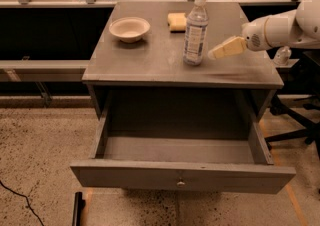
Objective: Place blue plastic bottle into top drawer
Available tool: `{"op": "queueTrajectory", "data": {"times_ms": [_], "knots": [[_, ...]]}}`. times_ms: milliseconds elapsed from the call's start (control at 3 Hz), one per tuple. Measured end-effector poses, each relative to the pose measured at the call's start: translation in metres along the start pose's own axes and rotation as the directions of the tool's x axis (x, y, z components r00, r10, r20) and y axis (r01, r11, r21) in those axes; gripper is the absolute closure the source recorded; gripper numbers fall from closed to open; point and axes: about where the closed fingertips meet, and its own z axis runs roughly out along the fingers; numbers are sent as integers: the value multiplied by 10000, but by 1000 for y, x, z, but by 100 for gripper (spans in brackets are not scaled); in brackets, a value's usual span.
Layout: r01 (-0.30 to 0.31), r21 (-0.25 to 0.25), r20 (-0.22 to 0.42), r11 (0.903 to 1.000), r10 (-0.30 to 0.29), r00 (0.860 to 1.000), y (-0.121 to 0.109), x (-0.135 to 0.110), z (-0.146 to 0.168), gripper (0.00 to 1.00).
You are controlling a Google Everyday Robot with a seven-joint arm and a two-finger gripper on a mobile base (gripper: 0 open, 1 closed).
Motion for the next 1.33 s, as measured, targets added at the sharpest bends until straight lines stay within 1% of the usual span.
{"op": "queueTrajectory", "data": {"times_ms": [333, 667, 1000, 1333], "knots": [[-81, -670, 135, 9977, 90, 9999, 3, -5, 31, 0], [460, -1798, 700, 9826, -339, 9970, 26, -28, 34, 0], [1209, -2880, 1266, 9500, -874, 9881, 54, -50, 26, 0], [1671, -3402, 1920, 9254, -1056, 9757, 69, -68, 16, 0]]}}
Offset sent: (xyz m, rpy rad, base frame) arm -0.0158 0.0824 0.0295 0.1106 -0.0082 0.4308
